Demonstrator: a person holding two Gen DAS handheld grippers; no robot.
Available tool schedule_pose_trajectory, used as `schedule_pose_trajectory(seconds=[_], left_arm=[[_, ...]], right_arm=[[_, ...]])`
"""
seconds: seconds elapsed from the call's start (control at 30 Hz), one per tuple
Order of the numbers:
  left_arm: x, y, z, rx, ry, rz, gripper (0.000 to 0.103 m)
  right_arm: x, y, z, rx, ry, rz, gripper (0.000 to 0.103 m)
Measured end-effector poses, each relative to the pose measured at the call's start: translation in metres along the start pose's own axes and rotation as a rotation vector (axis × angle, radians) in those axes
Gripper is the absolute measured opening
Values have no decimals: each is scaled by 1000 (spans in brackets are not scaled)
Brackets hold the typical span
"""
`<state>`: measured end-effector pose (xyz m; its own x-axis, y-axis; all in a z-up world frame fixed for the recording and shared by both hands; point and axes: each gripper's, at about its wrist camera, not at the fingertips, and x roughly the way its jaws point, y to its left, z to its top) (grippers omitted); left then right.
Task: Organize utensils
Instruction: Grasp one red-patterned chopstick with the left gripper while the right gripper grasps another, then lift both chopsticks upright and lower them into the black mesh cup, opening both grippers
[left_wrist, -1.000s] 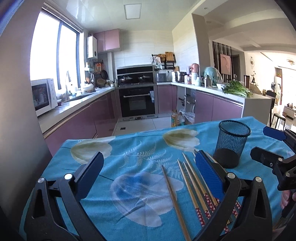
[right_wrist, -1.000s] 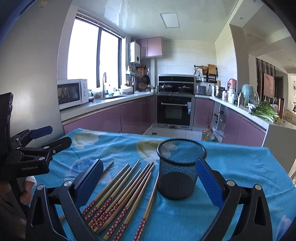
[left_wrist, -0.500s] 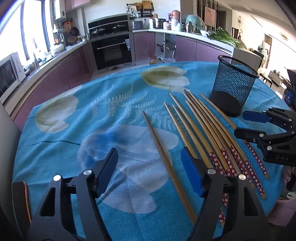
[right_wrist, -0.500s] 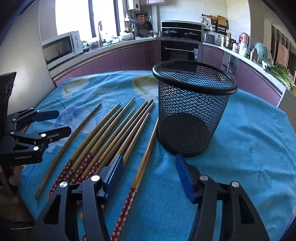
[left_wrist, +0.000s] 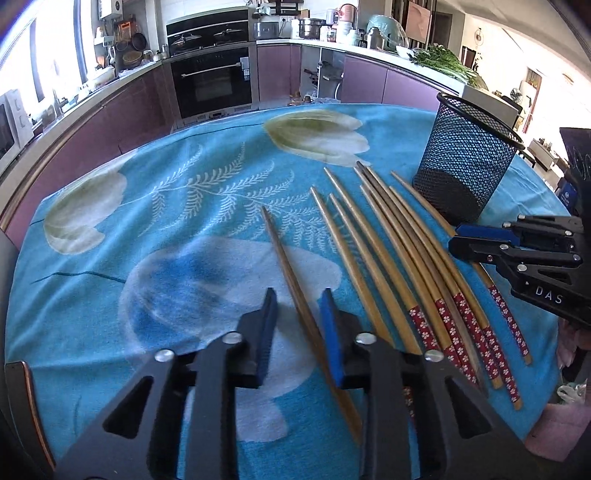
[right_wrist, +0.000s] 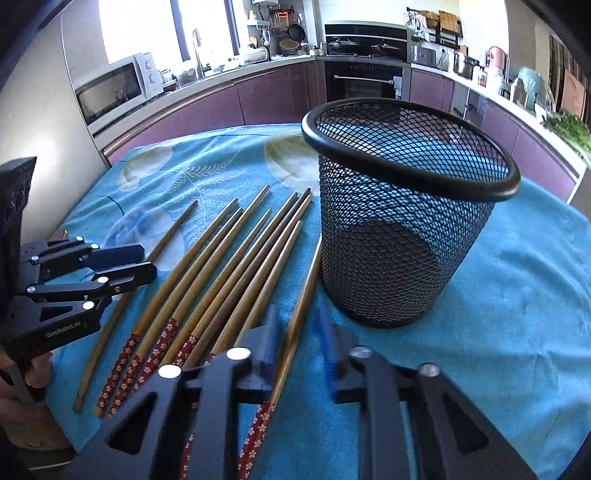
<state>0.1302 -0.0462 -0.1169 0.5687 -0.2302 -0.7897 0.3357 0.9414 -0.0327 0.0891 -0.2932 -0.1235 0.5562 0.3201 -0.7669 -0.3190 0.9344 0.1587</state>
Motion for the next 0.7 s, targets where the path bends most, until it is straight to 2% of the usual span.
schedule_pose_trajectory(seconds=[0.03, 0.2, 0.37, 0.53, 0.7], left_arm=[[-1, 1, 0, -10, 0, -6, 13], [-4, 6, 1, -64, -1, -28, 9], [-20, 13, -1, -73, -21, -52, 8], [-52, 16, 5, -58, -84, -106, 8], [-93, 17, 20, -38, -183, -173, 8]], right_arm=[[-1, -1, 0, 5, -1, 5, 9], [-9, -5, -1, 33, -27, 50, 6], [-29, -2, 0, 12, -84, 104, 6], [-62, -6, 5, 8, -181, 150, 6], [-96, -12, 12, 18, -292, 182, 6]])
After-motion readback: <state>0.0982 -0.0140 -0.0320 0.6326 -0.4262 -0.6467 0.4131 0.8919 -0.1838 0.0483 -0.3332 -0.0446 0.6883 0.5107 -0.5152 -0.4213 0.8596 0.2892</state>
